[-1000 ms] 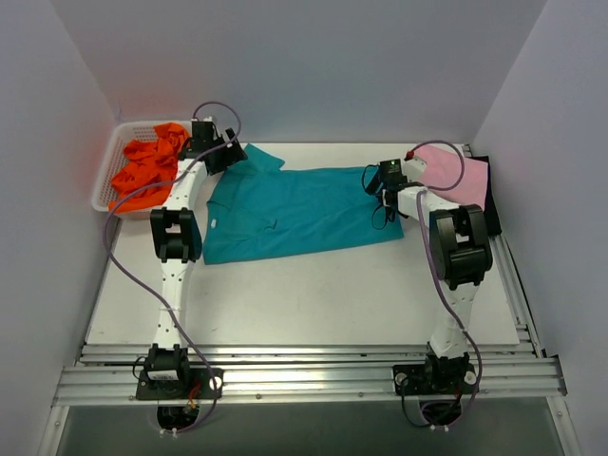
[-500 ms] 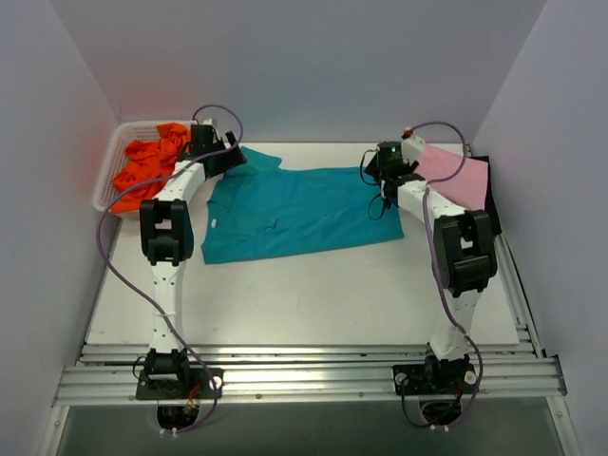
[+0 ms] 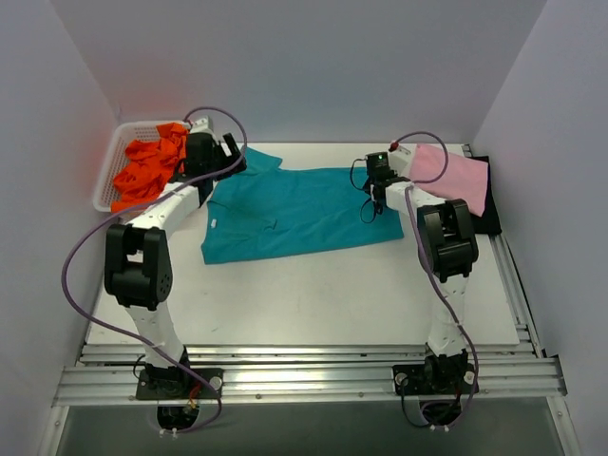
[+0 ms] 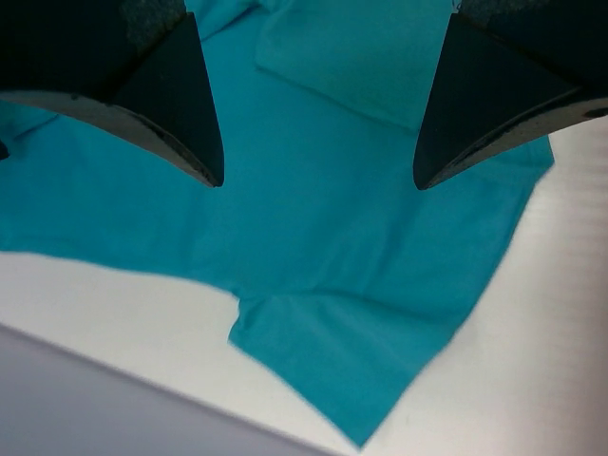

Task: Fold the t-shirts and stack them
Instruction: Fold the flattened tshirt in 1/3 of the way

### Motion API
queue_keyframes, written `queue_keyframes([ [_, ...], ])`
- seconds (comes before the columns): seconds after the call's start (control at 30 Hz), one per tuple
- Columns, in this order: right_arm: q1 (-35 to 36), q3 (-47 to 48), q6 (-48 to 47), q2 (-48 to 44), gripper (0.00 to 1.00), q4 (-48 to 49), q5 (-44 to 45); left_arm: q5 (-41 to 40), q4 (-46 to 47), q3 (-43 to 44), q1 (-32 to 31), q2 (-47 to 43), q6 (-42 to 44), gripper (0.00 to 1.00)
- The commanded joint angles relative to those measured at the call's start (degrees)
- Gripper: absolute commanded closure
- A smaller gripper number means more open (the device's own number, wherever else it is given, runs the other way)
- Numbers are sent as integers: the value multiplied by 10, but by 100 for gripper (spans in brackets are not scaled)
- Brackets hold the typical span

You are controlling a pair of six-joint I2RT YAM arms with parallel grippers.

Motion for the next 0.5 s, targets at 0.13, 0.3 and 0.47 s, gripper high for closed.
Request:
queue_keyframes([
  [0.13, 7, -53, 26, -1, 100, 1, 21, -16, 52, -152, -37, -23, -40, 11],
  [0.3, 8, -103, 38, 0, 100, 4, 35, -40, 46, -217, -55, -27, -74, 12],
  [0.47, 15, -183, 56, -34, 100, 25, 61, -87, 25, -282, -72, -44, -103, 13],
])
